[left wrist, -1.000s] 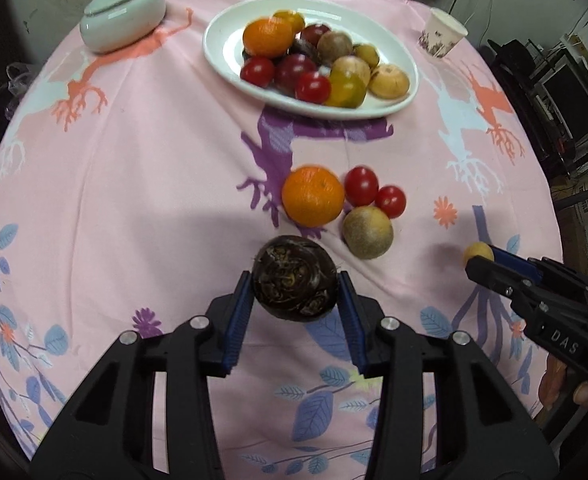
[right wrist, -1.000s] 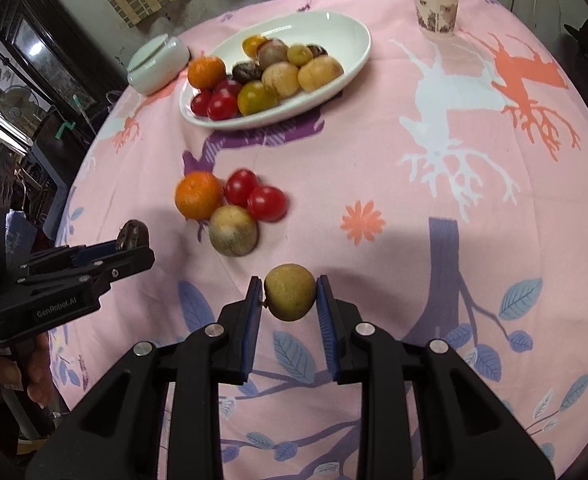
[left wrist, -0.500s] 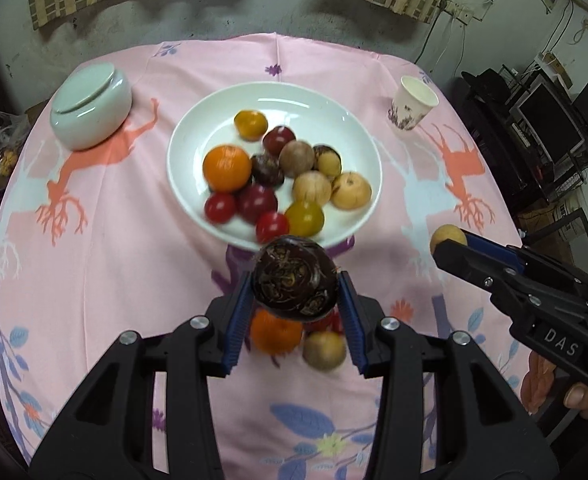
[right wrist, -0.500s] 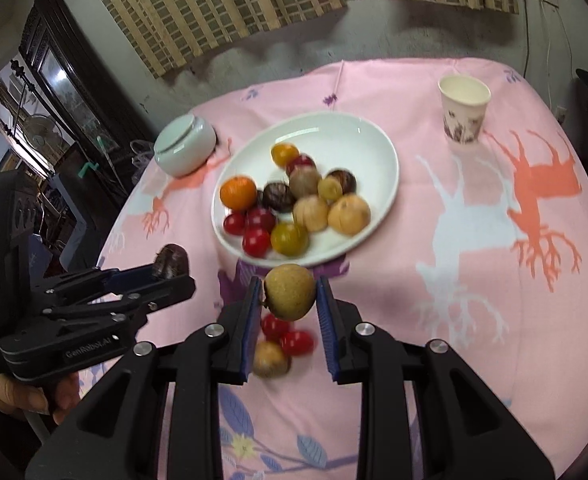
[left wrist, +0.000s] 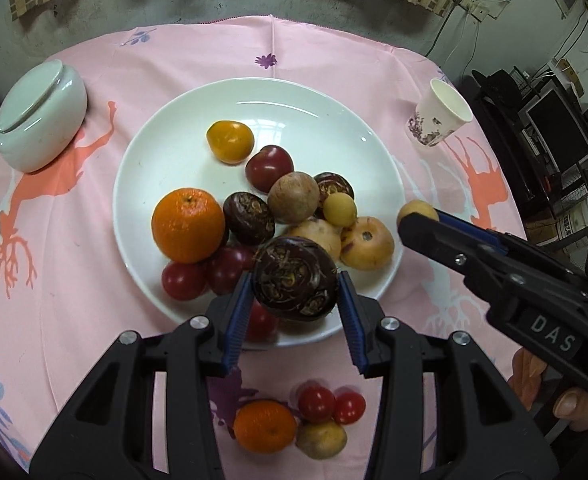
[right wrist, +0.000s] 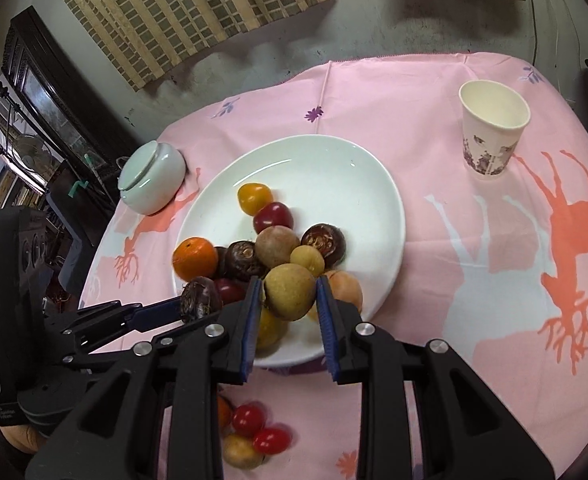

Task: Organize fruits
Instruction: 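Carry both fruits to the white plate and open both tools to release, then move both open tools back over the remaining fruits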

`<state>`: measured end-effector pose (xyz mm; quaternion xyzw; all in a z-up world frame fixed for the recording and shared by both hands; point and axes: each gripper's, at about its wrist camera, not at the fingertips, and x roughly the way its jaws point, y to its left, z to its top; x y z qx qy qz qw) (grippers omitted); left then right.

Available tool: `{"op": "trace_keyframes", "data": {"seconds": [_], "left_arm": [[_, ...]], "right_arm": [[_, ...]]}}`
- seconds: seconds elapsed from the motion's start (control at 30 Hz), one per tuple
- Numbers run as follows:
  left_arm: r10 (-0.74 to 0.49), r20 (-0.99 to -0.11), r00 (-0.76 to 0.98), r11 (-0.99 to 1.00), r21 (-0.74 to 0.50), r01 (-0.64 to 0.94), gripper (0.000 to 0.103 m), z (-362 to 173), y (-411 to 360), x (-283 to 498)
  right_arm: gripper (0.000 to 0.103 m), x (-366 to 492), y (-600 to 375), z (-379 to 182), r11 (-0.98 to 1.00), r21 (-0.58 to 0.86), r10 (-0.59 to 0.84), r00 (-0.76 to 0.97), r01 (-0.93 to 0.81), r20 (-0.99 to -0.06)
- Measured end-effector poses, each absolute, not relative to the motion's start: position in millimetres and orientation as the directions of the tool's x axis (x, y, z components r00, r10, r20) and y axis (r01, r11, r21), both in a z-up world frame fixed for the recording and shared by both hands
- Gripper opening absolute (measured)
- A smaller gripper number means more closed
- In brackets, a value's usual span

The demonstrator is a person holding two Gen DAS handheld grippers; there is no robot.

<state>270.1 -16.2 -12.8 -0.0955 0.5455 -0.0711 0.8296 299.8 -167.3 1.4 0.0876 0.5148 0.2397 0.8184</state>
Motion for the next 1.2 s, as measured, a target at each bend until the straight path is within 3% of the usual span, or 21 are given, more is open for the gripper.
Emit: {"op": "trace_keyframes", "data": {"seconds": [0.2, 0.3, 0.57, 1.2], "left_arm": [[-0.207, -0.899, 0.385, 0.974, -0.228, -0.010, 0.044, -25, -14, 282], [-0.170, -0.897, 0.407, 0.978, -0.206, -0.046, 0.060, -23, -10, 282], [-0.134, -0.887, 0.441, 0.981, -0.181, -0.067, 0.068, -2, 1, 256], [-0.110, -0.927, 0.359, 0.975, -0.171, -0.143, 0.073, -9, 21, 124]], "right_arm": [[0.029, 317, -162, -19, 0.874, 0.406, 0.479, 0.330, -0.266, -0.814], [0.029, 321, -163, -24, 0.876, 0.420, 0.479, 0.321, -0.237, -0.817], [0.030, 303, -178, -14, 0.872, 0.440, 0.488, 0.333, -0.214, -0.807], [0.030, 162, -217, -24, 0.885, 0.433, 0.462, 0.216, -0.172, -0.860]]}}
